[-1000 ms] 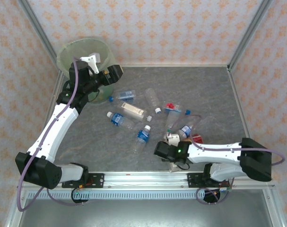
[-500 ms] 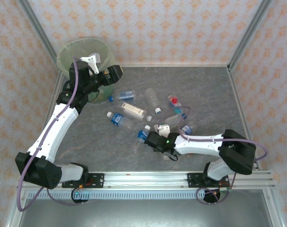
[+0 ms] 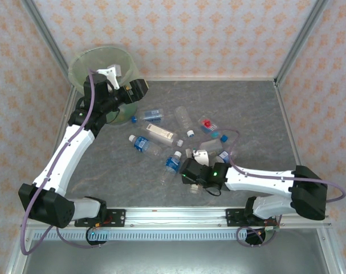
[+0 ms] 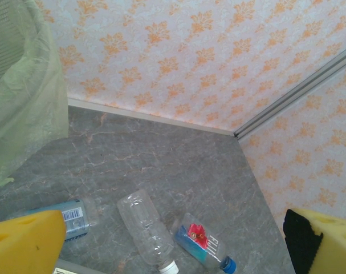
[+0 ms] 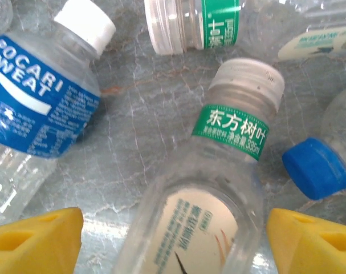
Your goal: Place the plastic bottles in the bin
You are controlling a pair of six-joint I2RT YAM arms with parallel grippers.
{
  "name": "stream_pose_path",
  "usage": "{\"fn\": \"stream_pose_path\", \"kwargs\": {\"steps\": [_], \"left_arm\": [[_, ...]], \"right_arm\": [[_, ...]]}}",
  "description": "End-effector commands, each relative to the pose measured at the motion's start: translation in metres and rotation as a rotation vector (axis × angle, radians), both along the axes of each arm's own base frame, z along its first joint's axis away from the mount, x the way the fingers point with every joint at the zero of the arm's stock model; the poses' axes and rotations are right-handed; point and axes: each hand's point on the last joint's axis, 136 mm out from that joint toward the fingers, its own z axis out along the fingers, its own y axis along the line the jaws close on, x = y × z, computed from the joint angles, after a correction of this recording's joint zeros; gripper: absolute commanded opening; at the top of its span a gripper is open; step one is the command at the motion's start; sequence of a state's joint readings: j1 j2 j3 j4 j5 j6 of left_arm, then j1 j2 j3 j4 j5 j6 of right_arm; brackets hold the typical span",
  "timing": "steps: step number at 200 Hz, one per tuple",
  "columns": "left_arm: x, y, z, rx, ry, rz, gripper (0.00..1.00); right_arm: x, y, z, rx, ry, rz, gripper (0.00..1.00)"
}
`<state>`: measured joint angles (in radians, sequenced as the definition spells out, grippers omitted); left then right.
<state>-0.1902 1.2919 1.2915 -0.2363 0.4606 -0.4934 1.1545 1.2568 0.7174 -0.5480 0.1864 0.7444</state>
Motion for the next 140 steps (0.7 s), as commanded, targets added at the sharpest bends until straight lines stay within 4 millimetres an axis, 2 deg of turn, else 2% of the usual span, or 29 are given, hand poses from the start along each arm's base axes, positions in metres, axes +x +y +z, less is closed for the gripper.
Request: {"fn": "stream_pose_path", "kwargs": {"steps": [1, 44, 61, 84, 118, 140], "left_arm": [[0.004, -0.005, 0.007, -0.005, -0.026, -0.010, 0.99], [0.006, -0.006, 0.007, -0.001, -0.025, -0.011, 0.99], [0.008, -0.006, 0.005, 0.000, -0.020, -0.010, 0.99], [0.009, -0.007, 0.006, 0.000, -0.019, -0.013, 0.99], [0.009, -0.006, 0.008, 0.002, -0.023, -0.013, 0.99], [0.008, -0.006, 0.006, 0.006, -0.018, -0.013, 0.99]], "right_arm": [[-0.015, -0.013, -0.012, -0.029, 0.043, -0.008, 0.86], [-0.030, -0.018, -0.024, -0.029, 0.081, -0.036, 0.90], [-0.030, -0.013, -0.023, 0.012, 0.081, -0.045, 0.91], [-0.031, -0.007, -0.026, 0.026, 0.093, -0.045, 0.89], [-0.039, -0.013, -0.037, -0.004, 0.122, -0.039, 0.86], [-0.042, -0.016, -0.037, -0.009, 0.123, -0.031, 0.86]]}}
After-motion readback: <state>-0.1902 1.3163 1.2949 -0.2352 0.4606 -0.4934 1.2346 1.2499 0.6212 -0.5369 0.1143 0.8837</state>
